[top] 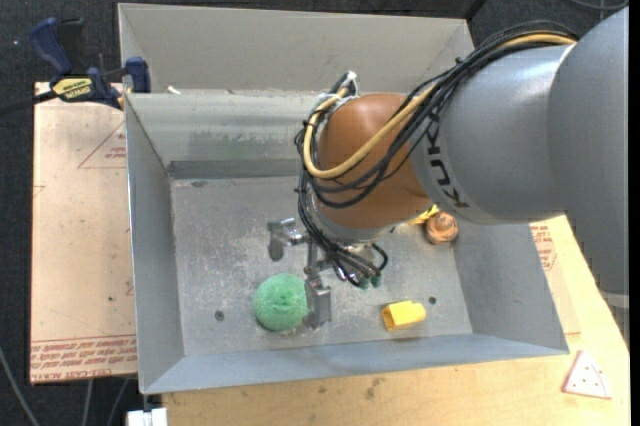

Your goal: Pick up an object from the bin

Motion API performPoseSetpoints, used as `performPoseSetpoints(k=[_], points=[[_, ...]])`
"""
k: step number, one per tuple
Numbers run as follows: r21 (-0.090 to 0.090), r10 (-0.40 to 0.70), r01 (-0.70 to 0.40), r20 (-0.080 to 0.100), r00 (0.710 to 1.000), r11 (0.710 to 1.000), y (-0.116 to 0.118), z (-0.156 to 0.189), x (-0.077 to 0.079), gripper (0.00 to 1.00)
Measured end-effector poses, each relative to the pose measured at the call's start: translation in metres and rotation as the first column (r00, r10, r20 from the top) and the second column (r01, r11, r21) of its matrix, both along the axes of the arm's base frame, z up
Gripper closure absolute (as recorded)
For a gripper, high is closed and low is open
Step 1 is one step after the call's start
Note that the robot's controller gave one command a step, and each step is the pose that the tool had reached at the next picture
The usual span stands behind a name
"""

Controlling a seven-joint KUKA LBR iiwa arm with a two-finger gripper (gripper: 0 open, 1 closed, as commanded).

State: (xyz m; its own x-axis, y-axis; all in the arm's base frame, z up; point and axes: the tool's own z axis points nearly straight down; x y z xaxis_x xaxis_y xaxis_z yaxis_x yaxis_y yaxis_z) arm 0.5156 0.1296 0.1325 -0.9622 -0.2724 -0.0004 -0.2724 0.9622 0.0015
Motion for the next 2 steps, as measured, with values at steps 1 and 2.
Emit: performPoseSetpoints(k=[1, 2], points=[[0.0, -0.114, 0.114, 0.001, 0.993, 0.993, 0.001, -0.062, -0.007, 0.0], [-0.001, -0.073, 0.073, -0.002, 0.997, 0.997, 0.0, -0.063, -0.017, 1.0]])
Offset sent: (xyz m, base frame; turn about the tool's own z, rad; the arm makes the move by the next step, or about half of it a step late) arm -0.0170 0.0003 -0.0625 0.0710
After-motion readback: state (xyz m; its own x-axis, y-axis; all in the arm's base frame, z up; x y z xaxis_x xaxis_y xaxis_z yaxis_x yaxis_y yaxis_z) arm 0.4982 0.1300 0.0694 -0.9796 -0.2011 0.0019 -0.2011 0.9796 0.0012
